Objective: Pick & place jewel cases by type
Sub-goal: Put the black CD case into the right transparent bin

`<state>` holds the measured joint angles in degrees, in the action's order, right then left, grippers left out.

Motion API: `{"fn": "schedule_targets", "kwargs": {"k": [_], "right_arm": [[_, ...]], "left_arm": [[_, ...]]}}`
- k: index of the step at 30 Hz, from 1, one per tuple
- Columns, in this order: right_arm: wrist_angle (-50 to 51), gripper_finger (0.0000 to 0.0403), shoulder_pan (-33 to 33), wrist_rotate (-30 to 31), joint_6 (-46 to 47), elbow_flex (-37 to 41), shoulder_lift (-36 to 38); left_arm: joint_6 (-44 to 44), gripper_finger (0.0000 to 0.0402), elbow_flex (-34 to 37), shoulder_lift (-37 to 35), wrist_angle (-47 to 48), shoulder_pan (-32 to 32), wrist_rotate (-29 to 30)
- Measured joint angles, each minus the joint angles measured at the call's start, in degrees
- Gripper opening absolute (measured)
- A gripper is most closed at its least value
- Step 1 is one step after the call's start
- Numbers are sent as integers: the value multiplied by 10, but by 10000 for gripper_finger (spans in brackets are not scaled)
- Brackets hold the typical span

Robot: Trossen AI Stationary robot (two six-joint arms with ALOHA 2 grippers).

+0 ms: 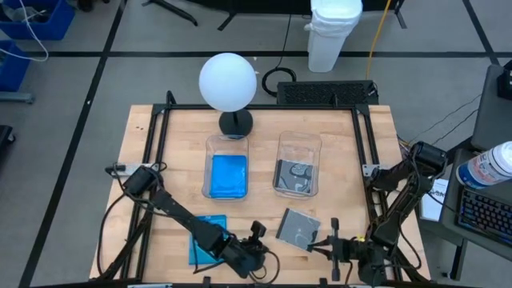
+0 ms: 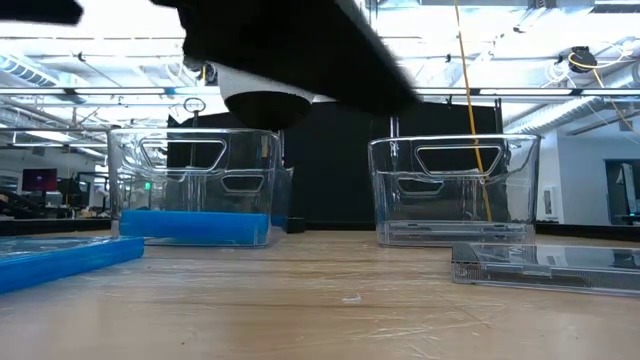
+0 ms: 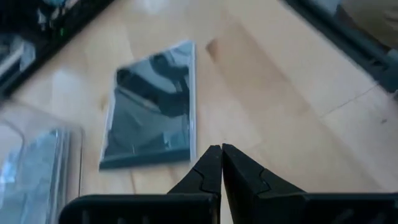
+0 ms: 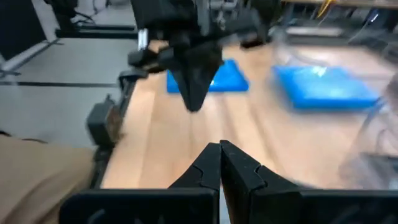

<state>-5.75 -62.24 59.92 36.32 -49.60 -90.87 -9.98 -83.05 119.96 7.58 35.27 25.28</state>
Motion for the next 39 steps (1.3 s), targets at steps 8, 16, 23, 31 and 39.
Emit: {"fn": "schedule_targets", "kwargs": {"k": [8, 16, 23, 31, 39], "right_arm": [[7, 0, 9, -57, -1, 0, -10], [112, 0, 24, -149, 61, 0, -17], [154, 0, 22, -76, 71, -9, -7], [366, 0, 45, -77, 374, -18, 33], [485, 0, 64, -215, 527, 5, 30]], "left_arm": [[-21, 22, 0, 7, -70, -11, -5], [-32, 22, 0, 45, -94, -46, -62], [-35, 66, 1, 56, -69, -43, -43], [-51, 138, 1, 56, -43, -39, -23], [-84, 157, 1, 56, -57, -46, -10]]}}
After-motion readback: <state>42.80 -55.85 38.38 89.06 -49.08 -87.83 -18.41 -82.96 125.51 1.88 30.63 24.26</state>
